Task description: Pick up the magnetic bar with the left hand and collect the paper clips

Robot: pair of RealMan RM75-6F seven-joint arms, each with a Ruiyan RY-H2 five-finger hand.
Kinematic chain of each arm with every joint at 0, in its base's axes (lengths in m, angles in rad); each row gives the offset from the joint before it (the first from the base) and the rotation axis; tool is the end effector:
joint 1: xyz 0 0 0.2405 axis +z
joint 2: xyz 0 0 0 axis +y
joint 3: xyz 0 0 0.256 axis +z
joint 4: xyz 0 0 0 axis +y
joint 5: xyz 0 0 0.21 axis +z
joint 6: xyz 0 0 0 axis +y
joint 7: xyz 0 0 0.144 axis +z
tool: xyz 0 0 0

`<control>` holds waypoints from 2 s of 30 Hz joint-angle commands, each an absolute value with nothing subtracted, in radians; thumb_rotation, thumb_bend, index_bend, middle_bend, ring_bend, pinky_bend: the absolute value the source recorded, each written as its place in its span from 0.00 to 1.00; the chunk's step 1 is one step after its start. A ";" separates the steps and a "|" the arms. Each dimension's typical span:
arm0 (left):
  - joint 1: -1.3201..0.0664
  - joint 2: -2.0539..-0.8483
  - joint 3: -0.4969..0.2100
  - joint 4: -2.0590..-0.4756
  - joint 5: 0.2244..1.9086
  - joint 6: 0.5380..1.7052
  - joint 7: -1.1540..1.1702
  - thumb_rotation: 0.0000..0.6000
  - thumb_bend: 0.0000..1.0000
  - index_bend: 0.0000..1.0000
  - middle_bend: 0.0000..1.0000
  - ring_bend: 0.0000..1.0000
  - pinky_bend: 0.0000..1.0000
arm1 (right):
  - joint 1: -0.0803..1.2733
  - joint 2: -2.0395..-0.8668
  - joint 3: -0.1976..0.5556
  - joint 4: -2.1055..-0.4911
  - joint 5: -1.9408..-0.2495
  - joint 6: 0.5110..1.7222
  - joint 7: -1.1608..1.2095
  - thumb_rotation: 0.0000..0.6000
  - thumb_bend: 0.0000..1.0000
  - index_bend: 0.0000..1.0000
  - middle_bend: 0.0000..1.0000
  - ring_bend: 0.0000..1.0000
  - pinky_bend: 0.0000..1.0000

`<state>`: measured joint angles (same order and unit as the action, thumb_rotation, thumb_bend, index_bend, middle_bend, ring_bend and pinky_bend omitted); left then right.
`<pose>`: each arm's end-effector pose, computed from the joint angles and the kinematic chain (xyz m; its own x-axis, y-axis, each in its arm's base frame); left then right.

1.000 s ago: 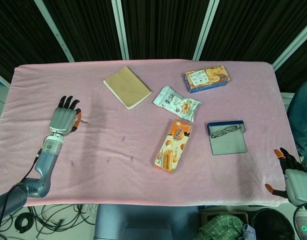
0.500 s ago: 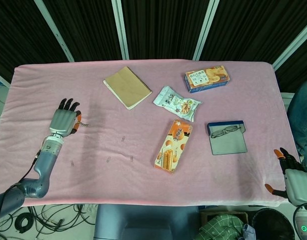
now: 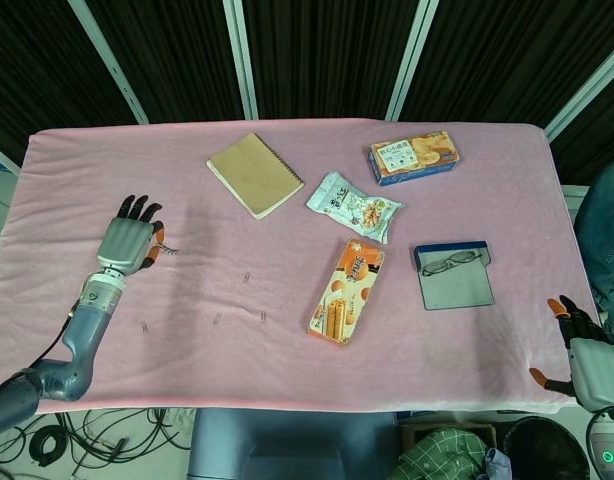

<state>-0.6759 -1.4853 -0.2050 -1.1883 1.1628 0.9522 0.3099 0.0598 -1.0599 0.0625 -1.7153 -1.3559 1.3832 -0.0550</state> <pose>-0.2344 0.3897 0.0486 0.6188 0.1100 0.7778 0.7801 -0.2029 -0.5919 -0.3222 -0.1724 0.1633 0.3767 -0.1102 0.9197 -0.9097 0.1429 0.3898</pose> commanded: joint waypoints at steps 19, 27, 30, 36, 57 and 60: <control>-0.552 -1.239 -0.125 -1.567 1.171 1.024 0.307 1.00 0.43 0.56 0.15 0.00 0.00 | 0.059 -1.061 0.062 -1.717 -1.353 1.383 -0.062 1.00 0.08 0.00 0.00 0.07 0.18; -0.527 -1.206 -0.080 -1.630 1.187 1.021 0.312 1.00 0.43 0.56 0.15 0.00 0.00 | 0.059 -1.061 0.062 -1.718 -1.354 1.385 -0.062 1.00 0.08 0.00 0.00 0.07 0.18; -0.521 -1.203 -0.068 -1.644 1.196 1.023 0.311 1.00 0.43 0.56 0.15 0.00 0.00 | 0.059 -1.061 0.062 -1.718 -1.354 1.385 -0.062 1.00 0.08 0.00 0.00 0.07 0.18; -0.510 -1.216 -0.041 -1.633 1.220 1.031 0.332 1.00 0.43 0.56 0.15 0.00 0.00 | 0.059 -1.060 0.063 -1.718 -1.355 1.385 -0.060 1.00 0.08 0.00 0.00 0.07 0.18; -0.457 -1.206 0.015 -1.657 1.301 1.092 0.331 1.00 0.43 0.56 0.15 0.00 0.00 | 0.059 -1.060 0.062 -1.718 -1.356 1.386 -0.060 1.00 0.08 0.00 0.00 0.07 0.18; -0.446 -1.203 0.024 -1.655 1.311 1.106 0.339 1.00 0.43 0.56 0.15 0.00 0.00 | 0.059 -1.060 0.063 -1.718 -1.355 1.386 -0.061 1.00 0.08 0.00 0.00 0.07 0.18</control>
<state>-0.4488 -1.2042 0.0212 -1.6552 1.3083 1.1029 0.3371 0.0587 -1.0604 0.0627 -1.7179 -1.3551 1.3862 -0.0609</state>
